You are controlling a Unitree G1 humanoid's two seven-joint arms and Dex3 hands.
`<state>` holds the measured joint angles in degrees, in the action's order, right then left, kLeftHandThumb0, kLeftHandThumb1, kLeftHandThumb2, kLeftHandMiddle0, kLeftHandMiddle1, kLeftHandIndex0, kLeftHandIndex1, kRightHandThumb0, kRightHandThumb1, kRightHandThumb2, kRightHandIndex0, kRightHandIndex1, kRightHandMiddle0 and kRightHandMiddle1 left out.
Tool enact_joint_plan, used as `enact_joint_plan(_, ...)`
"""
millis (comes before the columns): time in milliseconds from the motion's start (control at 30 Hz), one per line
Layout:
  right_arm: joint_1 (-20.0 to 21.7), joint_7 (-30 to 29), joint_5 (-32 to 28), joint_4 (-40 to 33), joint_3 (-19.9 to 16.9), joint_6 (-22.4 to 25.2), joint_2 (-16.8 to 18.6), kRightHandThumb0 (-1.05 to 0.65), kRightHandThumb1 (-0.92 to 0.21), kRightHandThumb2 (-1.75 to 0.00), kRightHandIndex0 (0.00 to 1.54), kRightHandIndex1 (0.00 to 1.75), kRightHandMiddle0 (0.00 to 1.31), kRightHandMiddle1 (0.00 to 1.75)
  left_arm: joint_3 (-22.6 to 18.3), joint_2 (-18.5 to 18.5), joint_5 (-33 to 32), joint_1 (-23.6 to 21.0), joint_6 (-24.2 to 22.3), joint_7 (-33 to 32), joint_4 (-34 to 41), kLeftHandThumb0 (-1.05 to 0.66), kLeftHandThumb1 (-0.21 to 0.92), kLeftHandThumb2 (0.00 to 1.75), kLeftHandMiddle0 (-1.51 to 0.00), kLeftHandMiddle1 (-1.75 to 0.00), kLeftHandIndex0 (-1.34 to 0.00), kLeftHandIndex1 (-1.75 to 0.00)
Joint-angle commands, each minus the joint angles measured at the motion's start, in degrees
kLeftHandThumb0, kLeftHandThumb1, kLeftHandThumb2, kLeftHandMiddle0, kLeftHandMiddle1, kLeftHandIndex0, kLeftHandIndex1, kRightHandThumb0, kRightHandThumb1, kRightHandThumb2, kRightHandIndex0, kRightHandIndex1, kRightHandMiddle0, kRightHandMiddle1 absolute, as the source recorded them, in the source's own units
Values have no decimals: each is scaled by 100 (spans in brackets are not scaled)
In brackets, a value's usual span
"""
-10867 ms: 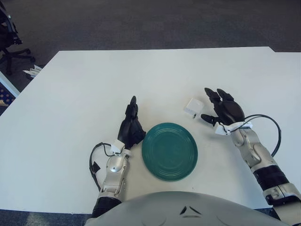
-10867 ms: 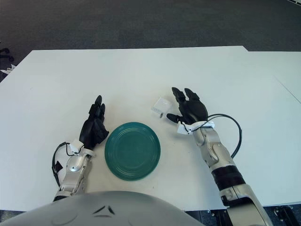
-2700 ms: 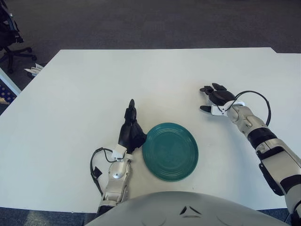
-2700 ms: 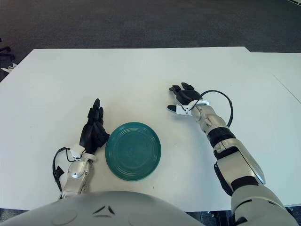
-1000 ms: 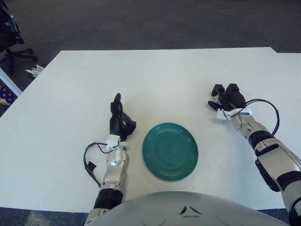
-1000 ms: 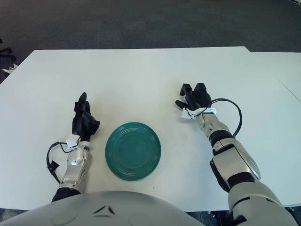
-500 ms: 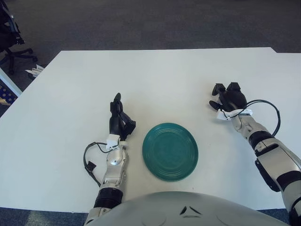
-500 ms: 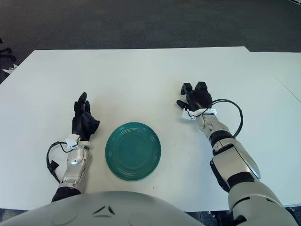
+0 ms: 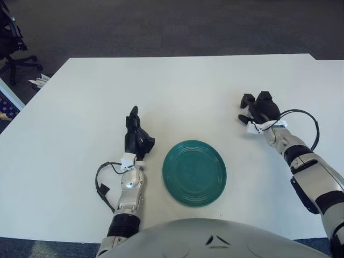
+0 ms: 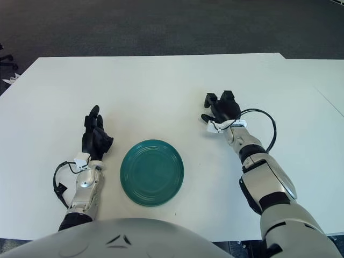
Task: Put the charger into the plate.
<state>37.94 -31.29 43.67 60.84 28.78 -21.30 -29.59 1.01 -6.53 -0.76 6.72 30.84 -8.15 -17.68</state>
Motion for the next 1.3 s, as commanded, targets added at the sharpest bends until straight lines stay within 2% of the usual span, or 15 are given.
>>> enact_joint_plan(0, -25, -2, -34, -671, -161, -35, -208, -48, -30, -134, 107, 175, 62, 175, -52, -73, -93, 332, -41, 90, -470, -105, 92, 120, -11, 0, 0, -55)
enact_joint_plan(200, -288, 314, -111, -1798, -465, 176, -334, -49, -29, -135, 109, 175, 63, 175, -79, -62, -93, 351, -81, 149, -419, -105, 92, 121, -11, 0, 0, -54)
enact_joint_plan(367, -516, 614, -11, -2833, -703, 527, -430, -49, -28, -136, 112, 175, 64, 175, -94, -54, -51, 360, -173, 148, -373, -105, 92, 121, -10, 0, 0, -54)
enact_joint_plan(733, -710, 954, 93, -3474, -885, 645, -539, -49, -28, -136, 118, 175, 64, 175, -69, -19, 2, 367, -251, 172, -305, -105, 92, 120, -9, 0, 0, -54)
enact_joint_plan(1267, -1079, 1848, 80, -4319, -1083, 696, -646, -50, -25, -140, 120, 175, 67, 175, -67, -57, -42, 355, -351, 198, -273, -105, 92, 120, -9, 0, 0, -59)
